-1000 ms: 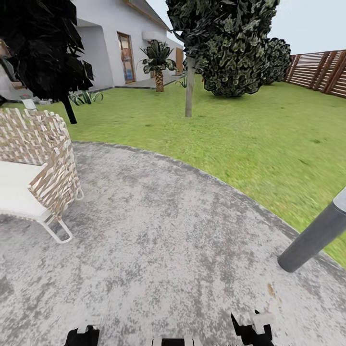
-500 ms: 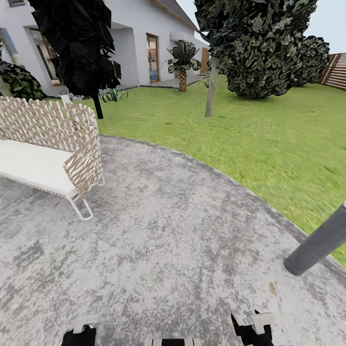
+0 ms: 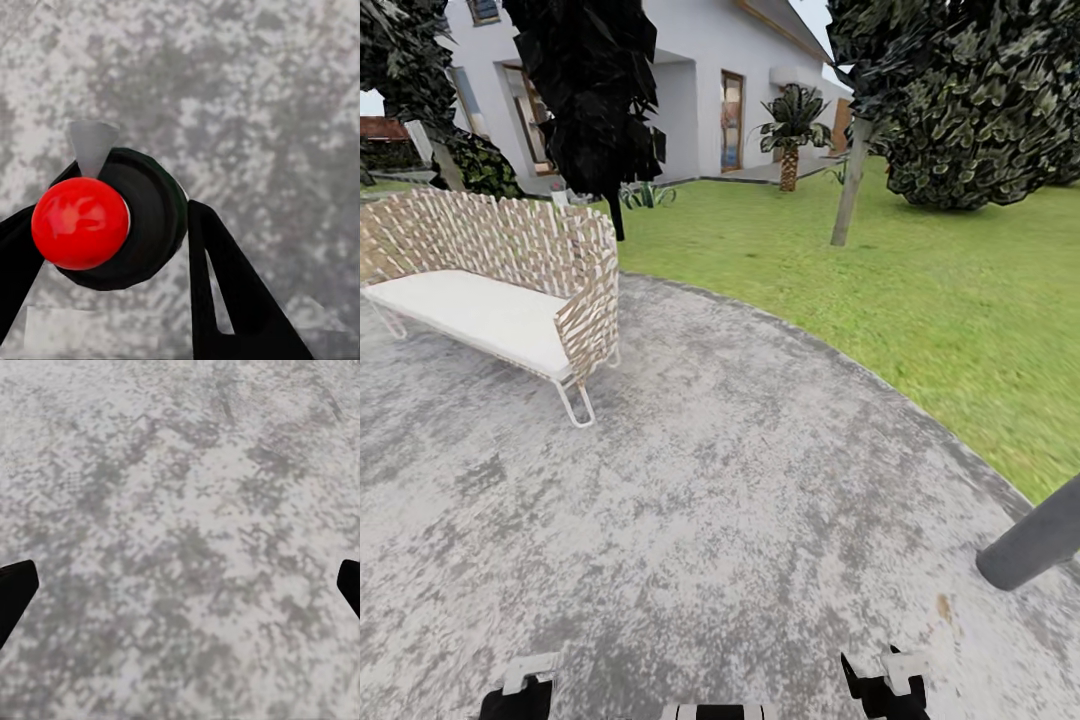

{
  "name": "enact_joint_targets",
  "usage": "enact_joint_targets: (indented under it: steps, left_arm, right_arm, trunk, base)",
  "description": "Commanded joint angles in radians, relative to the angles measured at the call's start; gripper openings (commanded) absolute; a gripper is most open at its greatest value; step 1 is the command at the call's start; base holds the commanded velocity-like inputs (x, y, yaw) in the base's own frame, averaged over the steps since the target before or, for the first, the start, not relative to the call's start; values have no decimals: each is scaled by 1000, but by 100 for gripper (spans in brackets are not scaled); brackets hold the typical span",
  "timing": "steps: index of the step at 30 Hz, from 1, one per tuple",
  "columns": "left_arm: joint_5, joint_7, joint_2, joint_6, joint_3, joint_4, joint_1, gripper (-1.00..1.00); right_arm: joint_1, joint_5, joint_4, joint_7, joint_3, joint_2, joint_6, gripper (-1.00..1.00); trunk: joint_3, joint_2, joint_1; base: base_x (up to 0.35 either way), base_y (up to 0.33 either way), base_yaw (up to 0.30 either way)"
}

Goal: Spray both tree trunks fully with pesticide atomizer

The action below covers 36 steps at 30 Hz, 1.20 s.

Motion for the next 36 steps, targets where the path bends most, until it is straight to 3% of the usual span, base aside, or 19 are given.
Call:
enact_joint_targets:
  steps: [1, 9, 28, 36]
  left_arm:
    - [10, 0, 0, -3, -1, 1, 0, -100]
    - [11, -3, 2, -4, 13, 1, 1, -100]
    - [12, -3, 1, -4, 16, 1, 1, -100]
    - [12, -2, 1, -4, 16, 1, 1, -100]
  right_arm:
    - [0, 1, 0, 2, 0, 0, -3, 100]
    - [0, 1, 0, 2, 0, 0, -3, 100]
    - [0, 1, 2, 2, 2, 0, -3, 100]
    - [0, 3, 1, 2, 2, 0, -3, 100]
  trunk:
    - [-1, 0, 0]
    - [-1, 0, 0]
    - [87, 4, -9]
    - [114, 60, -39]
  base:
    - [-11, -6, 279]
    - [-2, -1, 279]
    - [0, 0, 248]
    - [0, 0, 49]
